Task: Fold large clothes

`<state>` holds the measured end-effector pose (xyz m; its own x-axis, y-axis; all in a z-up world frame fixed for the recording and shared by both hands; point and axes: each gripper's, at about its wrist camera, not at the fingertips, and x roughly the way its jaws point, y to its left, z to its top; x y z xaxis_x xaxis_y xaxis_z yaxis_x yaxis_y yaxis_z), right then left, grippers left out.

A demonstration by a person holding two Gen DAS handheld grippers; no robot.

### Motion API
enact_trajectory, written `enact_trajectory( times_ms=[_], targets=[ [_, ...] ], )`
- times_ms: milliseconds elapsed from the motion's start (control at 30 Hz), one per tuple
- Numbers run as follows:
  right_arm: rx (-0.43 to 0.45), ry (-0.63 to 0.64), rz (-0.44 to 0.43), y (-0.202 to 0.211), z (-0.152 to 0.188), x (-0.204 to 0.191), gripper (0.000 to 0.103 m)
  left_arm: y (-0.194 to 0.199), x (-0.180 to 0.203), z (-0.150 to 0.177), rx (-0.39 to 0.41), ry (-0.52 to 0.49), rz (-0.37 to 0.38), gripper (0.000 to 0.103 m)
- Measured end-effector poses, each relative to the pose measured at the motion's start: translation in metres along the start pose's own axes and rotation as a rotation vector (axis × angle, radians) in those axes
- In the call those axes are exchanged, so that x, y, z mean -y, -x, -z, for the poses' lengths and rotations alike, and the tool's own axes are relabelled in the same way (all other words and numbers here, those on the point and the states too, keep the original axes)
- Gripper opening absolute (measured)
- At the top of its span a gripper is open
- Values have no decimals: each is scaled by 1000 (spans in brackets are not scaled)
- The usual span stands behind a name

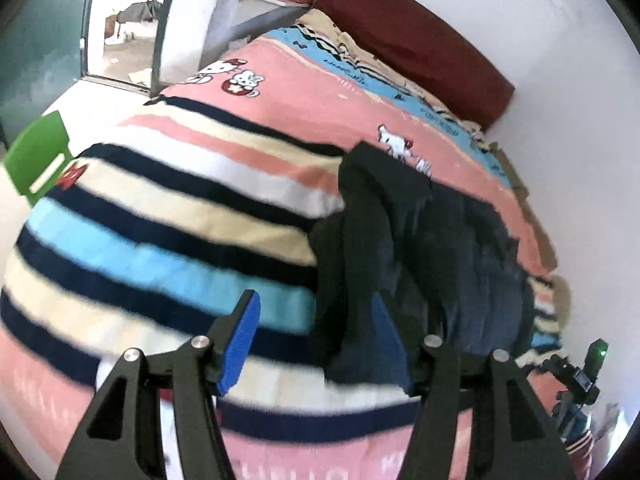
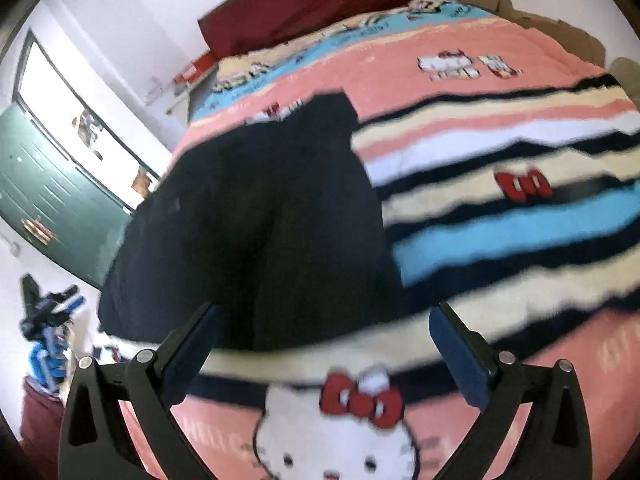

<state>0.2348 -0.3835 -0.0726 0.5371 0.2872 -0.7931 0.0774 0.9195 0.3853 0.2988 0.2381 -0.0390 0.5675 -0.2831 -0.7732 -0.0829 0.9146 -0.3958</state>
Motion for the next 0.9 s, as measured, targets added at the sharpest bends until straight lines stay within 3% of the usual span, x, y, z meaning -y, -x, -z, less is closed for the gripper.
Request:
enact_trajectory(
  times_ms=[233,433,633,900],
  targets=[
    [-61,2,57,-7,81,-24,103,1,48,94,25,-85,-112,57],
    [-4,107,102,9,122,-68,103,-1,107,154,83,-176,-182,57],
    [101,176,152,34,150,-102,103,18,152,190,164,-237,-213,57],
    [218,250,200,65,173,-124,103,39,171,211,247,-293,-273,57]
  ],
)
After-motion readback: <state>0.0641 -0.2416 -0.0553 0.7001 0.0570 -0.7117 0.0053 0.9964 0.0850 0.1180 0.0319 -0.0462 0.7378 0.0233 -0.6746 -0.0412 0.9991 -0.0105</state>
